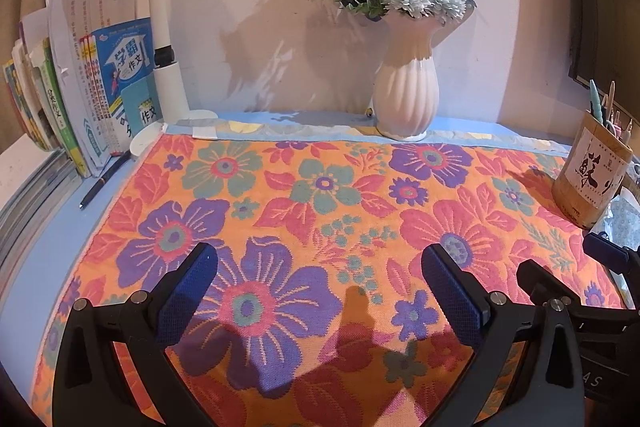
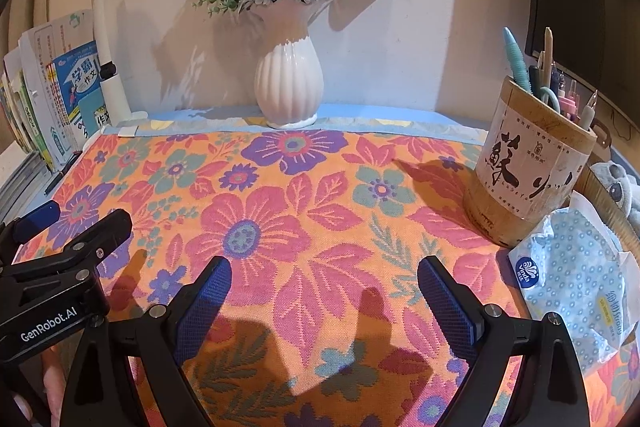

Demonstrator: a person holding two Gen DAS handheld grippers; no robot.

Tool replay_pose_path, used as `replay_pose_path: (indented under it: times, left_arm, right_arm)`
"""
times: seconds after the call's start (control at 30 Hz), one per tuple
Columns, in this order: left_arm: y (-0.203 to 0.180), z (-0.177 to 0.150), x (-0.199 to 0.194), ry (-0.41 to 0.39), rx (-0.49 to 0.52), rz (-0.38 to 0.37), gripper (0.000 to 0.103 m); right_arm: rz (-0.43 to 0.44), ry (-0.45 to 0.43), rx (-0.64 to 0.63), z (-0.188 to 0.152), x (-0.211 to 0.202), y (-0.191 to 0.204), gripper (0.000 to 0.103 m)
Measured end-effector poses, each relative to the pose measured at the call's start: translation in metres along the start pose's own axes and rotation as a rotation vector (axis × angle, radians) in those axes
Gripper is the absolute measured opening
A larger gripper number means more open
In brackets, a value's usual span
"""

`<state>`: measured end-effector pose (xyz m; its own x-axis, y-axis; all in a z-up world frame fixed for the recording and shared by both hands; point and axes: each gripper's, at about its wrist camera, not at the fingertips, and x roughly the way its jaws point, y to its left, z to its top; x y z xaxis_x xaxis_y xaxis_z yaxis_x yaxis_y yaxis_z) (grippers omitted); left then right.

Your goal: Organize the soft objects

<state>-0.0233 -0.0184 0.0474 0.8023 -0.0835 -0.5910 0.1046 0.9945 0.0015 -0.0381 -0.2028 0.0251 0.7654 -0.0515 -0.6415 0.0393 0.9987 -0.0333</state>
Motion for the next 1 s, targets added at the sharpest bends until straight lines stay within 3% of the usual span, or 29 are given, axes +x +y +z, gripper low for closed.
replay_pose_path:
  times: [0.37,0.47,1.0]
  left_arm:
    - [0.001,-0.001,0.008,0.043,-0.009,-0.022,0.102]
    - [0.001,-0.001,0.014,0.077,-0.01,-0.018,0.102]
    - [0.0,-0.001,0.014,0.078,-0.004,-0.016,0.102]
  right_arm:
    - [-0.005,0.011,0.001,0.001,0.002,0.001,0.094]
    - [-0.008,0.018,0.001,0.0,0.003,0.001,0.098]
    - [-0.001,0.024,-0.002,0.001,0.005,0.0,0.099]
